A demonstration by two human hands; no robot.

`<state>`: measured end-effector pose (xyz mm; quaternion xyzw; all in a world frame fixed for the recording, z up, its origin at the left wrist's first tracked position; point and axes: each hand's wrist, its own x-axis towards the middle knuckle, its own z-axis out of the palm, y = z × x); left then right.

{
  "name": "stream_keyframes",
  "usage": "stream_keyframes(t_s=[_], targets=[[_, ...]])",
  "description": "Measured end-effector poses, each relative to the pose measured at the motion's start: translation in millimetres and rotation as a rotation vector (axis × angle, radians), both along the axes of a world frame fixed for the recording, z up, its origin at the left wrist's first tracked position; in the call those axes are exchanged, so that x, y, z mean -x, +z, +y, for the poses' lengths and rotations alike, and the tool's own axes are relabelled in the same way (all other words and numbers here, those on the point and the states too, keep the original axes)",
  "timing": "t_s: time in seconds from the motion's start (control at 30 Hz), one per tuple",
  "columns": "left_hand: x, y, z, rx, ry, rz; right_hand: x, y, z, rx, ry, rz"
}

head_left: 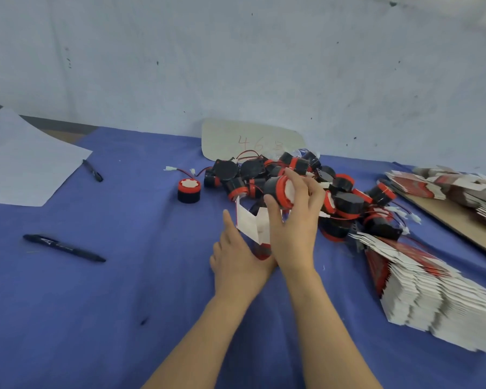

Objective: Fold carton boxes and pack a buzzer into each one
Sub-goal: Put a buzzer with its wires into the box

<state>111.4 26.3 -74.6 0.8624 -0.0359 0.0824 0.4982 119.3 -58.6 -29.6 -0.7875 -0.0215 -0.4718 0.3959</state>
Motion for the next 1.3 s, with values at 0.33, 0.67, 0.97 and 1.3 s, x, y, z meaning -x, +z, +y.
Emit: stream_keyframes(t_s=[0.33, 0.67, 0.97, 1.3], targets=[[-9.8, -3.1, 19.1, 0.198, 0.105, -0.060, -3.1, -22.9, -19.1, -0.018, -0.148, 0.541], [-25.4, -0.7, 30.7, 0.371, 0.022, 0.044, 13.1, -5.4, -16.0, 0.077, 0.559, 1.013], [-25.9, 6.7, 38.0, 0.366, -0.065, 0.092, 15.0, -6.1, -16.8, -0.200, 0.822, 1.068], [-23.3, -4.9, 33.3, 0.123, -0.005, 0.009, 14.8, -5.5, -28.3, -0.969, 0.774, 0.809]])
